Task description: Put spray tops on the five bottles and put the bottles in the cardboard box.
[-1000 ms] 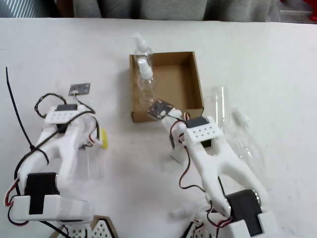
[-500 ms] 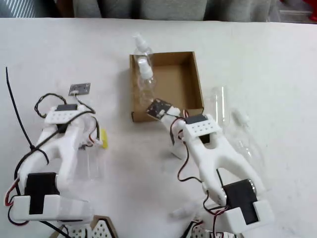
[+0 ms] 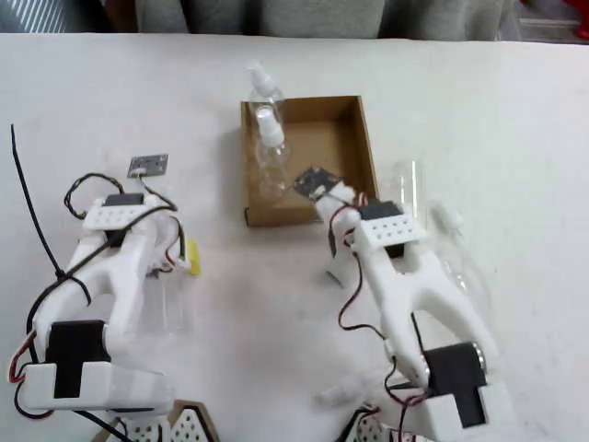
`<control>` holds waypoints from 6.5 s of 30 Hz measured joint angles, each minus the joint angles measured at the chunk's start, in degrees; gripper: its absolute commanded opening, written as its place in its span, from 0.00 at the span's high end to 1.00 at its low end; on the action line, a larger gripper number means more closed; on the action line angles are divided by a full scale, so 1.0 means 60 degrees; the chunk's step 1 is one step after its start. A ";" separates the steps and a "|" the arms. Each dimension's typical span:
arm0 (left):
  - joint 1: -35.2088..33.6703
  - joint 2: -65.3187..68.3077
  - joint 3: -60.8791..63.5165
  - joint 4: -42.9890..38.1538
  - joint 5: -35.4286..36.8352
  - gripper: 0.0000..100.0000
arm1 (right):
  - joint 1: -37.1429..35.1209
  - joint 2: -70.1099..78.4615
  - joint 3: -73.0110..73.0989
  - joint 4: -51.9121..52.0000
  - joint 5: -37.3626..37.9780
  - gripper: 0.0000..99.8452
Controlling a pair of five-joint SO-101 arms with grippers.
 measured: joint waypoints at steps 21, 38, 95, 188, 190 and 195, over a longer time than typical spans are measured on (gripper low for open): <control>0.0264 0.0000 -0.2740 0.0864 0.0000 0.98 | 0.0044 -0.4982 -0.2051 0.2300 -0.2901 0.98; 0.2168 -0.1846 -0.2842 0.0806 -0.0029 0.98 | 0.0073 -0.6945 -0.2066 0.0850 -0.4308 0.98; 0.5040 -1.6967 0.9509 -0.6154 -0.0982 0.98 | -0.4103 -0.6125 -0.3341 -0.5201 -0.4557 0.98; 0.5070 -1.6967 0.9509 -0.5890 -0.0996 0.98 | -0.4850 -0.9905 0.4484 -0.6681 -0.5626 0.98; 0.5070 -1.6967 0.9509 -0.5890 -0.0996 0.98 | -0.4850 -0.9905 0.4484 -0.6681 -0.5582 0.98; 0.5070 -1.6967 0.9509 -0.5890 -0.0996 0.98 | -0.4850 -0.9934 0.4484 -0.6579 -0.4850 0.98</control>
